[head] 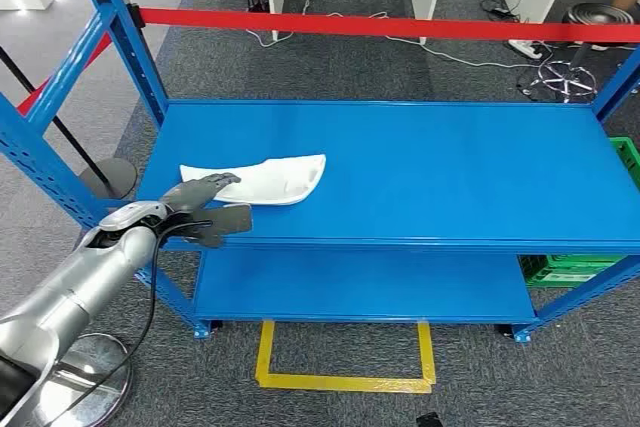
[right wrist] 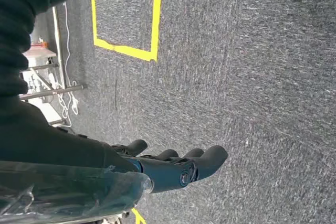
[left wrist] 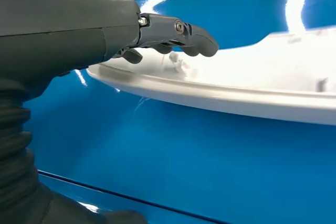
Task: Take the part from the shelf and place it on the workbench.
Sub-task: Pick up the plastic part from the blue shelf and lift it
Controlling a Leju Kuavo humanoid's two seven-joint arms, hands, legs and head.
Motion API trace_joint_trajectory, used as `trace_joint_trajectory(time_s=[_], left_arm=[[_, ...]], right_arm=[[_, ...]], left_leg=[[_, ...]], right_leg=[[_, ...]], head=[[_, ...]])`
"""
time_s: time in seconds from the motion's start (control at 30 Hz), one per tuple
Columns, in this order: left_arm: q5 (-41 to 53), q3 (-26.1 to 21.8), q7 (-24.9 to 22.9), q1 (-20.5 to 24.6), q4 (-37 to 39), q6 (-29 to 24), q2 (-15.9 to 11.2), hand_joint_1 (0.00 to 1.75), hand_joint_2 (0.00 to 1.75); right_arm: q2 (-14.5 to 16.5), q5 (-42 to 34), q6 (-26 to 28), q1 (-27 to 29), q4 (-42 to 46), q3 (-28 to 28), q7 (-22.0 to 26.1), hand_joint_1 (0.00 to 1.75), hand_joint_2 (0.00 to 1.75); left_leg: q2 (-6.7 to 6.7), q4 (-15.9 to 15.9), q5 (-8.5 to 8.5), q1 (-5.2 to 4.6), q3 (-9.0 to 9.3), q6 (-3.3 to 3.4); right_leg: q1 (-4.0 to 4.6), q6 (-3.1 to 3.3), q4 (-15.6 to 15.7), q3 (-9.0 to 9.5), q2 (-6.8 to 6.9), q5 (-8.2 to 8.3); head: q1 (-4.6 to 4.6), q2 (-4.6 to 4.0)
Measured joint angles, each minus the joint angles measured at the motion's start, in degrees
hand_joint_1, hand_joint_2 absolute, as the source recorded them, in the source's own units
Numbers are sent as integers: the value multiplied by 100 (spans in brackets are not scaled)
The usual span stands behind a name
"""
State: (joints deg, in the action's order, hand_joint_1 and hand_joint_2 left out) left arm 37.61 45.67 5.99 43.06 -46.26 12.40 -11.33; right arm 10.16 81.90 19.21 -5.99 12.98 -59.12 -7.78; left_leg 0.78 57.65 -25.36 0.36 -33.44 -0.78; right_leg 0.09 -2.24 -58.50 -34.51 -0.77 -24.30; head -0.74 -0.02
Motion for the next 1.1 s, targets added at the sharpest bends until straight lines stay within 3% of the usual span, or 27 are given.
trace_joint_trajectory(time_s=[0.3, 0.43, 0.47, 1.1], left_arm=[[346, 110, 141, 278, 863, -421, 191, 1, 175], [430, 109, 172, 328, 1065, -625, 291, 162, 175], [437, 106, 183, 326, 1091, -676, 312, 169, 175], [432, -70, 298, 411, 1157, -1021, 395, 175, 175]], right_arm=[[0, 49, -35, -65, 0, 91, -55, 0, 175], [-2, 38, -37, -76, 0, 96, -60, 0, 175], [-4, 36, -37, -76, 0, 96, -64, 0, 175], [-29, 54, -48, -64, -1, 125, -52, 0, 175]], left_leg=[[0, 0, 1, 0, 0, 0], [4, 0, 7, -1, 1, -5], [8, 0, 11, -1, 0, -4], [24, -1, 67, 1, -44, -20]], right_leg=[[0, 1, 0, 1, 3, 0], [0, 1, 0, 4, 10, 1], [0, 2, 0, 5, 14, 1], [0, 15, -5, -41, 9, 56]], head=[[0, 0], [-1, 0], [-1, 0], [0, 0]])
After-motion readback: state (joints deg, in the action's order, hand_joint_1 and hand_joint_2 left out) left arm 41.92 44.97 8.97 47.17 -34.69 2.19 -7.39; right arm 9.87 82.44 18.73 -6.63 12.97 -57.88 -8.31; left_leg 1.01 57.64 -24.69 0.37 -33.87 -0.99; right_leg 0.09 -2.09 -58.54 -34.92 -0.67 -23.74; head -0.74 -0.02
